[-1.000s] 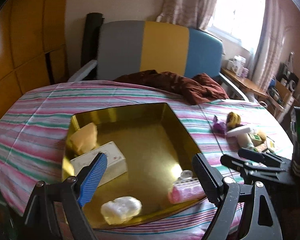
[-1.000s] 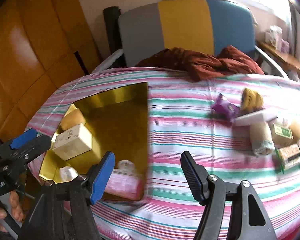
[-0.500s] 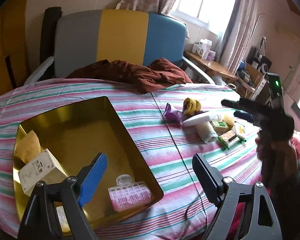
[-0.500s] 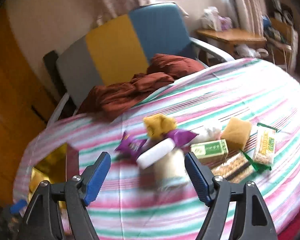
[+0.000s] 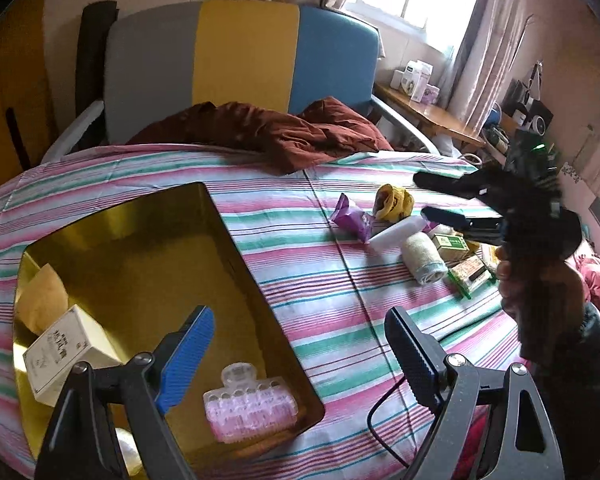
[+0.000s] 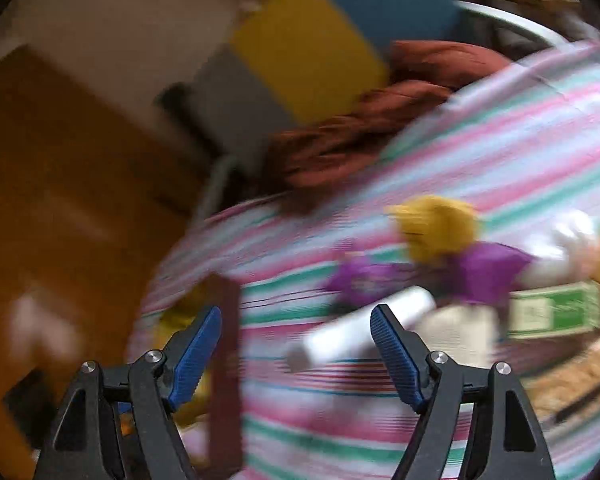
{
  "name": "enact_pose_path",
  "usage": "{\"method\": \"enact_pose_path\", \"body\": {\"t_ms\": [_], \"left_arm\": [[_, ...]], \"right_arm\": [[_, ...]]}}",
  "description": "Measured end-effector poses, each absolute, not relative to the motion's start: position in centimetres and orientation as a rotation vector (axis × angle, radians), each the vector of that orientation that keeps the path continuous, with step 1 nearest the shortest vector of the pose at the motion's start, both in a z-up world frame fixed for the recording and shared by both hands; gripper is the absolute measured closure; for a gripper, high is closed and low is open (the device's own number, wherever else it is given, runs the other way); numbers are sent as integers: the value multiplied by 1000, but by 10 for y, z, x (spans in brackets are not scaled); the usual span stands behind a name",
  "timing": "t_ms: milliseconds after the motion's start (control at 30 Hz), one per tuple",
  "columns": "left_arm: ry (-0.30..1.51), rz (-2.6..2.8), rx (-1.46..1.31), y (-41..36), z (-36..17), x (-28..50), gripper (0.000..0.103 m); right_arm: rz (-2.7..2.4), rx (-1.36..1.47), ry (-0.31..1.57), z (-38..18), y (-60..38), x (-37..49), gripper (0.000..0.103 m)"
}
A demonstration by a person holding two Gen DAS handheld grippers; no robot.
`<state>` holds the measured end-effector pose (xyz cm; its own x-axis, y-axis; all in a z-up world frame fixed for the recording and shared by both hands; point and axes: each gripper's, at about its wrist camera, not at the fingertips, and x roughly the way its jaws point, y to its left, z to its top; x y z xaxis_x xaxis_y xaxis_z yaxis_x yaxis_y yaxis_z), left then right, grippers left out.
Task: Organize objects
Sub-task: 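Move both grippers back from the tray toward the pile, then grasp the white foam block with the left gripper while the right grasps the beige knit cylinder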
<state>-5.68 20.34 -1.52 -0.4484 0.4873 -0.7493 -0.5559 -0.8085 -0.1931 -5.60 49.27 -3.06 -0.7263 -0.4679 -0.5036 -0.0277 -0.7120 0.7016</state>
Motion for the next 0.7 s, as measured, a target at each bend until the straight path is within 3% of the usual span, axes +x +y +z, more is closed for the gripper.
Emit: {"method": "enact_pose_path", "body": {"t_ms": [300,533,700], "left_arm": [[236,2199,-1134,252,-19,-73,15],[621,2040,-1045,322,-43,-71,15],[780,1920,-1038,355,-69,-77,15]], "right_arm": [[-2753,1088,-1054,-21,515,-37,24],[-2806,1162,-1127,-22,541,-31,24],[-2779,1248,-1115,-28,544,-36,24]]}}
